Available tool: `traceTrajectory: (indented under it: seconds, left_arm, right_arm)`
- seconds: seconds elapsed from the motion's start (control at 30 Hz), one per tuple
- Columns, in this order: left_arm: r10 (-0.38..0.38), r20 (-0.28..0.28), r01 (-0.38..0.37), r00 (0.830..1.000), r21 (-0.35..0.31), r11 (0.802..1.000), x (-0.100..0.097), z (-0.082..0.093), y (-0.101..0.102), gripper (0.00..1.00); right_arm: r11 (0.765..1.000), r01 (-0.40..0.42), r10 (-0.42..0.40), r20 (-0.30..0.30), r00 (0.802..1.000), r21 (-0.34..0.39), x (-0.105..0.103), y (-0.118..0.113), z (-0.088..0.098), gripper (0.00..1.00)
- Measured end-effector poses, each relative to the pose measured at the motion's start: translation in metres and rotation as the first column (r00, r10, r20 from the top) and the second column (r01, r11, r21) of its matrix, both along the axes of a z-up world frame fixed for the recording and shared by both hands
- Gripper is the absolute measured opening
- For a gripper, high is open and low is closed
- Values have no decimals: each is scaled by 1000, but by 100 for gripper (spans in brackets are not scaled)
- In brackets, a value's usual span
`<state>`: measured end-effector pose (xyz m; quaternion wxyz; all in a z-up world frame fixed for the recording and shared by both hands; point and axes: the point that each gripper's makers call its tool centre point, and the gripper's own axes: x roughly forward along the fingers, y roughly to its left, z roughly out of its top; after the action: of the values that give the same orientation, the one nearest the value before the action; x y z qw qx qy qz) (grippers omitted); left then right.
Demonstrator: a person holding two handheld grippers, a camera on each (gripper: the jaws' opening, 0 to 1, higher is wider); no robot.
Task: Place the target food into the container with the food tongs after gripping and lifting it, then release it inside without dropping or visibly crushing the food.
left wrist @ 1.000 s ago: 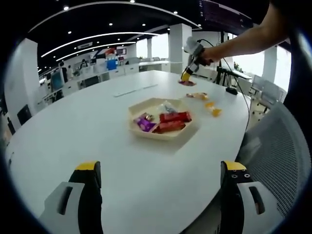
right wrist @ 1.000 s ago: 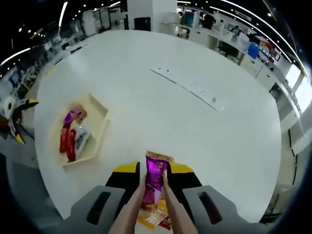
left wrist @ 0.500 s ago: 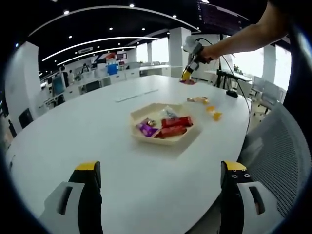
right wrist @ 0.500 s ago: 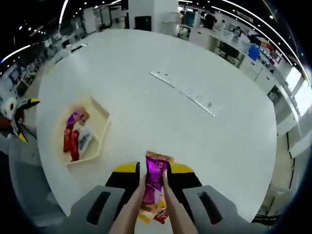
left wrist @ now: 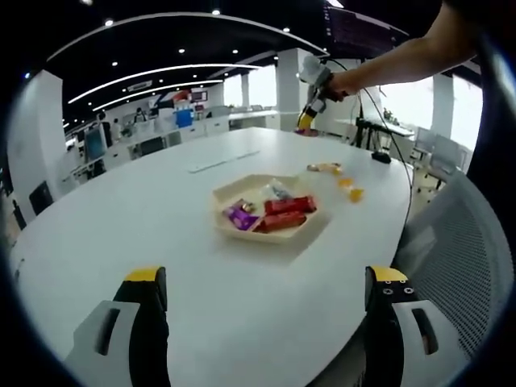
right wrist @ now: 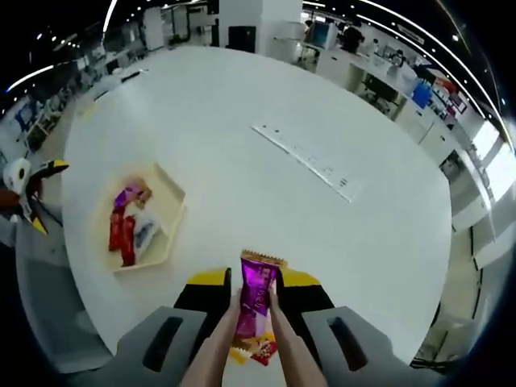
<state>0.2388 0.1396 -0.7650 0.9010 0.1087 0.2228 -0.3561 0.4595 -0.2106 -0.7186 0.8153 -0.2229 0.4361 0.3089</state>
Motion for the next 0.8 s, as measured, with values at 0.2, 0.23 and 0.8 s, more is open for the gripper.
traceTrajectory:
  seconds: [0.2, 0.23, 0.8]
  left_arm:
    - [-11, 2, 11, 1000, -4, 1000, -1, 1, -2, 100]
    - [-11, 3, 11, 1000, -10, 1000, -1, 2, -3, 100]
    - [-27, 37, 29, 999, -65, 997, -3, 16, -7, 100]
  right_arm:
    - [1000, -16, 16, 11, 1000, 4, -4, 13, 8, 21]
    - [1000, -24, 24, 13, 1000, 1, -6, 16, 10, 21]
    - [996, -85, 85, 38, 996, 3, -18, 79, 30, 21]
